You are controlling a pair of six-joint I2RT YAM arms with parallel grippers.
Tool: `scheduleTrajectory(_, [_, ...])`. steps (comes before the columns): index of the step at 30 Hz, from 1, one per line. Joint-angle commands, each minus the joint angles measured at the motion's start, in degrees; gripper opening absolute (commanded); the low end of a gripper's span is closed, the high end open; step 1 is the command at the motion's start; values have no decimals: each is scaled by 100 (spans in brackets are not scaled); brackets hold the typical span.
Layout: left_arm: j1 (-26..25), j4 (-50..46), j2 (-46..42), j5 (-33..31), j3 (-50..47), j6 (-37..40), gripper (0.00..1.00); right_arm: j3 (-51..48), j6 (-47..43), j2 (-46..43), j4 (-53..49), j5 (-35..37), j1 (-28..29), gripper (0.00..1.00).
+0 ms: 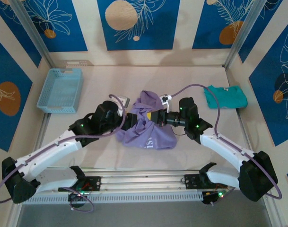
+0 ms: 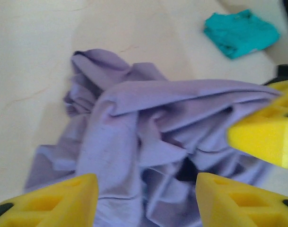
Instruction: Fold the inside-out t-shirt
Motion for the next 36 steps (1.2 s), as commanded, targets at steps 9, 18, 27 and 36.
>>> scheduleTrajectory(9, [55, 398, 1367, 689, 400, -188, 45, 125, 333, -249, 64, -64, -142, 0])
scheduleTrajectory(18, [359, 1703, 1178, 1642, 204, 176, 0, 48, -141, -714, -864, 507, -307, 0])
scheduleTrajectory(27, [1168, 3259, -567, 4762, -919, 412, 0, -6, -1153, -1493, -1437, -42, -567, 8])
scheduleTrajectory(36, [1305, 3770, -539, 5613, -991, 264, 0, 492, -1415, -1412, -2705, 444, -481, 28])
